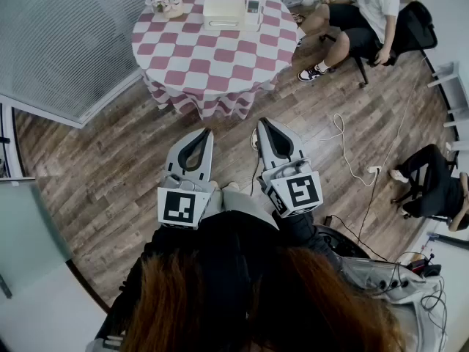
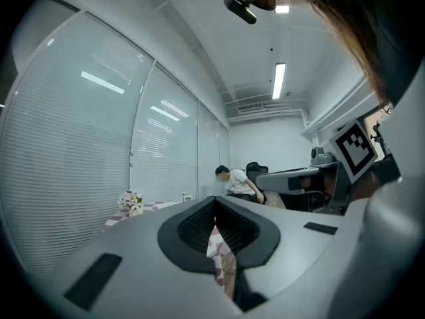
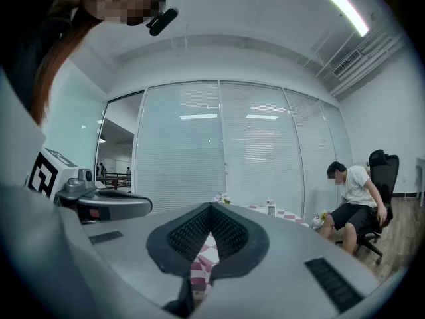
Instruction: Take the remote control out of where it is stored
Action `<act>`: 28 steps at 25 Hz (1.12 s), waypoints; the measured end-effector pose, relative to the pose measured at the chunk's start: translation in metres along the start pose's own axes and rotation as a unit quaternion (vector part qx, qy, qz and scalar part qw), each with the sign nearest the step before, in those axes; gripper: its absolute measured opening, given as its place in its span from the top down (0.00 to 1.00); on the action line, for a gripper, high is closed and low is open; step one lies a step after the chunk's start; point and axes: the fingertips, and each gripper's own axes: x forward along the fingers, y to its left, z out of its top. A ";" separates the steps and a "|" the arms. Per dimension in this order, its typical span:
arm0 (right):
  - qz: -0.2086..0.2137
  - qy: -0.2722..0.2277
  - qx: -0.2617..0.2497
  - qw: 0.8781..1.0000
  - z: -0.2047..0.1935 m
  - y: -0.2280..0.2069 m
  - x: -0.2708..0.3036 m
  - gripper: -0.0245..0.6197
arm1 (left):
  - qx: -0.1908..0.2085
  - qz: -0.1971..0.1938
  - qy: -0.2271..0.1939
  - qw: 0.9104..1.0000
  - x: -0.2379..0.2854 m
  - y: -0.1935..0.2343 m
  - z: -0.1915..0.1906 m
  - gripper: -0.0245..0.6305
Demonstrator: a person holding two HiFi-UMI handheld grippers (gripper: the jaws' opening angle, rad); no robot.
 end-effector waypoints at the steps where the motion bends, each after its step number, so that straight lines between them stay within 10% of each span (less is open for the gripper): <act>1: 0.000 0.001 -0.001 1.000 0.000 -0.002 0.002 0.94 | 0.000 0.000 -0.001 1.000 0.003 0.001 0.001 0.95; 28: 0.036 -0.007 -0.010 0.999 0.000 -0.026 0.005 0.94 | 0.001 0.024 -0.009 1.000 0.031 -0.019 0.003 0.95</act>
